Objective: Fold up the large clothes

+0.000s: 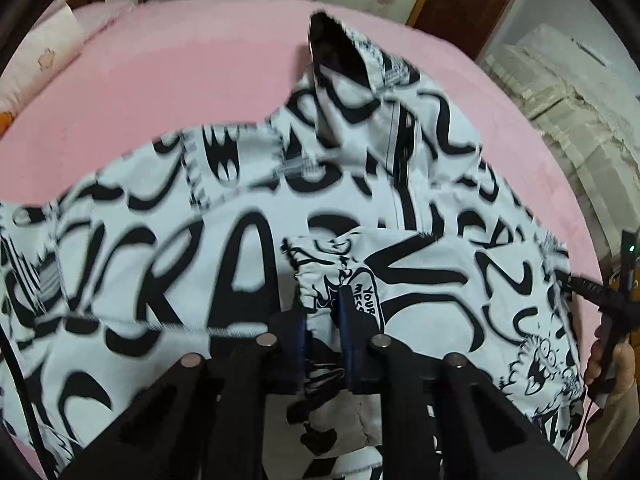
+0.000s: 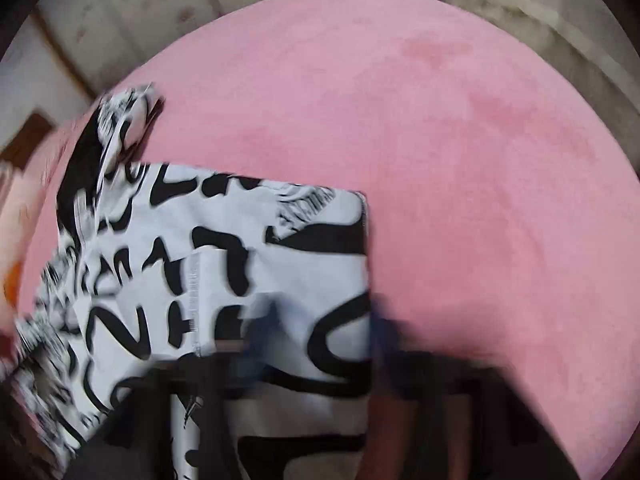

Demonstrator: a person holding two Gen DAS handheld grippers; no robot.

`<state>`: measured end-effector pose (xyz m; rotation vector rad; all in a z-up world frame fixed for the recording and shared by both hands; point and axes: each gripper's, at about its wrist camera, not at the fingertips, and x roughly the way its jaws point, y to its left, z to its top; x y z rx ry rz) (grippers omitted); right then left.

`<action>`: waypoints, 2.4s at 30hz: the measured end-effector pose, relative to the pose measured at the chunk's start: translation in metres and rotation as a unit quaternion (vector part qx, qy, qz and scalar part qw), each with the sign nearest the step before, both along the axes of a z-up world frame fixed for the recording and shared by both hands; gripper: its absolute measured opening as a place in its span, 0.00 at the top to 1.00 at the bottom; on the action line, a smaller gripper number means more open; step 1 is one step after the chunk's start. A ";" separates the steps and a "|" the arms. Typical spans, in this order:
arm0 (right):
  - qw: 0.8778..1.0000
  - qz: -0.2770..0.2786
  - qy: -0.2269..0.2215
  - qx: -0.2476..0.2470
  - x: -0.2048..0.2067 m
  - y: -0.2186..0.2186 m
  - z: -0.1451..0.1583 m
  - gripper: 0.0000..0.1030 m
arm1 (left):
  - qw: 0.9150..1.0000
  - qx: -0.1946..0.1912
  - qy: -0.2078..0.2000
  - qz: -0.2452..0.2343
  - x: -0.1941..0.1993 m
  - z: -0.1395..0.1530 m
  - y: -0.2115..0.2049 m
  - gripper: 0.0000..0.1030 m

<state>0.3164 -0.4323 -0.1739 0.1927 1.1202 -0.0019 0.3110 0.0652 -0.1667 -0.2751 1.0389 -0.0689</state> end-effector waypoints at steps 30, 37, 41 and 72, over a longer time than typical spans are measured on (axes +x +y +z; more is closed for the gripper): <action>0.994 0.096 -0.047 -0.026 -0.138 0.145 0.013 0.68 | 0.996 0.084 0.013 0.002 -0.075 -0.023 -0.079 0.55; 0.999 0.002 -0.042 -0.013 -0.158 0.059 0.006 1.00 | 0.999 0.041 0.000 -0.013 -0.087 -0.035 -0.052 0.61; 0.999 -0.013 -0.044 -0.024 -0.161 0.065 0.008 1.00 | 0.998 0.065 -0.004 -0.003 -0.088 -0.036 -0.061 0.61; 0.994 -0.001 -0.105 0.026 -0.269 0.135 0.150 0.70 | 0.992 0.092 -0.061 -0.068 -0.208 0.129 -0.059 0.28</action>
